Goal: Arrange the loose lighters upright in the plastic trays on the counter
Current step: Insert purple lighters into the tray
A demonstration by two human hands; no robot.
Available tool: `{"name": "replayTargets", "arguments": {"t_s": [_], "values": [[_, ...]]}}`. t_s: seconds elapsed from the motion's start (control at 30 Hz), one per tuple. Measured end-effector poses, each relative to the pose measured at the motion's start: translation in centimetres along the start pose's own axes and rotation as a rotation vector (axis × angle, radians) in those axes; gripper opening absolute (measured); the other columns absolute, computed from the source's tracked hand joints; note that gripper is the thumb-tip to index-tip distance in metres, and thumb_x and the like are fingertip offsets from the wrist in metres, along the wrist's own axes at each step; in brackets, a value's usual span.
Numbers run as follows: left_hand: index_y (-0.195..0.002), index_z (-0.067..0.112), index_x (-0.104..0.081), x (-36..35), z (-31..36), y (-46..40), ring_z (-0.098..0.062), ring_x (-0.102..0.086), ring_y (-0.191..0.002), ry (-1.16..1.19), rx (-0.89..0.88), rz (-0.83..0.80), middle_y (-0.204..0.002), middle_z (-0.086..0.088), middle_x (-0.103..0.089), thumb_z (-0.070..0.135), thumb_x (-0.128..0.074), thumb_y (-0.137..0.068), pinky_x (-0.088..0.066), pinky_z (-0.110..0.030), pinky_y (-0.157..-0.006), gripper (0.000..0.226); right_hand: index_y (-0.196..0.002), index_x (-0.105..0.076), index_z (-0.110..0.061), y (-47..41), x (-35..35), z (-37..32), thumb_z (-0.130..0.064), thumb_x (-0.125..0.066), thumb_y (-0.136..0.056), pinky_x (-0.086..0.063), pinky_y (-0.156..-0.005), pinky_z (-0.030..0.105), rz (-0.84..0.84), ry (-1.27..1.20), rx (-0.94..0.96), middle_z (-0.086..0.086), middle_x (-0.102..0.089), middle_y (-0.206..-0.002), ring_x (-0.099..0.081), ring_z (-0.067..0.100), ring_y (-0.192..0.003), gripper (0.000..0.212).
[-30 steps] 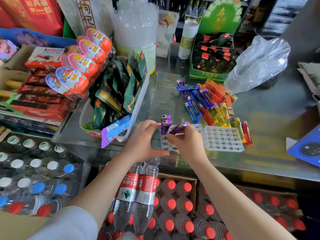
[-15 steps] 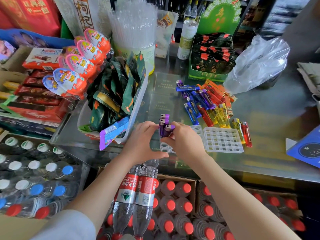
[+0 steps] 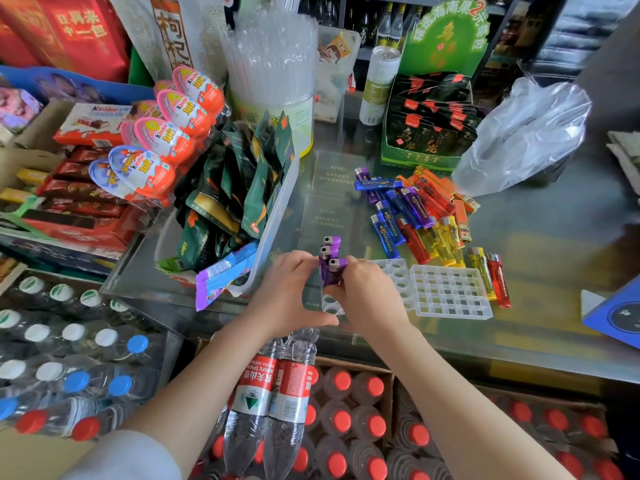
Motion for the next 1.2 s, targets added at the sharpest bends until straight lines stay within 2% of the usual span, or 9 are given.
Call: {"name": "replayTargets", "arguments": {"t_s": [0.13,0.3,0.4,0.5,0.63,0.77,0.93,1.1,1.2], "values": [[-0.123,0.019,-0.049,0.2,0.3,-0.2,-0.018,-0.037,-0.113,-0.02,0.001,0.004,-0.12,0.0,-0.046,0.057,-0.074,-0.053,-0.026,-0.024,-0.094,0.083,-0.1,-0.051,-0.008,0.2,0.6,-0.1,-0.035,-0.058,-0.086,-0.037,-0.061,0.03,0.046,0.131,0.013,0.007,-0.062,-0.098,-0.059,0.026,-0.088,0.032],[-0.122,0.016,-0.049,0.4,0.6,-0.4,-0.016,-0.037,-0.113,-0.031,-0.017,-0.009,-0.12,0.001,-0.046,0.052,-0.079,-0.054,-0.03,-0.03,-0.098,0.082,-0.111,-0.05,-0.015,0.0,1.6,4.0,-0.031,-0.067,-0.08,-0.04,-0.062,0.023,-0.073,-0.136,-0.021,-0.005,-0.054,-0.088,-0.052,0.013,-0.073,0.039],[-0.122,0.018,-0.048,0.6,0.7,-0.5,-0.015,-0.037,-0.116,-0.027,-0.003,-0.017,-0.122,0.003,-0.046,0.055,-0.078,-0.054,-0.03,-0.032,-0.1,0.083,-0.11,-0.056,-0.009,-0.6,5.9,7.7,-0.016,-0.054,-0.088,-0.043,-0.065,0.022,0.251,-0.118,-0.085,0.004,-0.063,-0.094,-0.056,0.016,-0.077,0.023],[-0.127,0.019,-0.043,0.3,0.9,-0.9,-0.013,-0.036,-0.12,0.025,0.016,-0.045,-0.129,0.005,-0.044,0.055,-0.077,-0.055,-0.03,-0.035,-0.104,0.087,-0.107,-0.061,-0.006,-1.8,8.7,10.9,-0.013,-0.045,-0.091,-0.047,-0.078,0.035,0.481,-0.09,-0.207,0.014,-0.063,-0.106,-0.057,0.029,-0.095,0.023],[-0.132,0.024,-0.034,0.3,1.3,-1.5,-0.007,-0.035,-0.118,0.099,0.047,-0.086,-0.123,0.013,-0.037,0.047,-0.077,-0.061,-0.03,-0.028,-0.102,0.085,-0.108,-0.063,-0.007,-4.8,8.6,12.7,-0.016,-0.043,-0.092,-0.043,-0.086,0.042,0.424,0.037,-0.258,0.015,-0.065,-0.107,-0.055,0.033,-0.098,0.027],[-0.126,0.038,-0.031,0.3,1.2,-1.9,-0.002,-0.035,-0.114,0.158,0.04,-0.094,-0.115,0.023,-0.032,0.042,-0.077,-0.064,-0.028,-0.021,-0.097,0.077,-0.104,-0.064,-0.007,-7.1,8.3,12.7,-0.019,-0.054,-0.087,-0.049,-0.075,0.039,0.355,0.048,-0.256,0.015,-0.067,-0.098,-0.056,0.033,-0.089,0.023],[-0.121,0.042,-0.027,0.5,1.6,-2.2,-0.001,-0.033,-0.117,0.162,-0.029,-0.07,-0.112,0.039,-0.023,0.041,-0.077,-0.064,-0.027,-0.024,-0.101,0.076,-0.106,-0.064,-0.008,-8.4,7.8,12.5,-0.008,-0.053,-0.085,-0.039,-0.065,0.03,0.279,0.066,-0.265,0.014,-0.064,-0.099,-0.054,0.027,-0.085,0.024],[-0.125,0.033,-0.038,0.4,1.0,-1.8,-0.002,-0.03,-0.115,0.131,-0.057,-0.049,-0.111,0.032,-0.032,0.062,-0.062,-0.055,-0.027,-0.025,-0.096,0.08,-0.108,-0.061,-0.01,-6.2,8.4,10.6,-0.011,-0.056,-0.087,-0.037,-0.066,0.024,0.286,-0.163,-0.165,0.007,-0.063,-0.104,-0.05,0.014,-0.079,0.022],[-0.127,0.024,-0.043,0.4,0.7,-1.3,-0.006,-0.03,-0.116,0.105,-0.042,-0.033,-0.111,0.022,-0.037,0.064,-0.061,-0.053,-0.028,-0.027,-0.098,0.086,-0.102,-0.056,-0.009,-3.2,7.1,9.2,-0.01,-0.058,-0.087,-0.04,-0.055,0.015,0.218,-0.6,-0.163,-0.004,-0.06,-0.084,-0.05,0.002,-0.061,0.015]]}}
Point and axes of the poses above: each hand's wrist, its own y-axis away from the middle knuckle, its own x-axis out of the back of the hand, z = x × y, the point moved 8 cm from there along -y, towards the middle knuckle
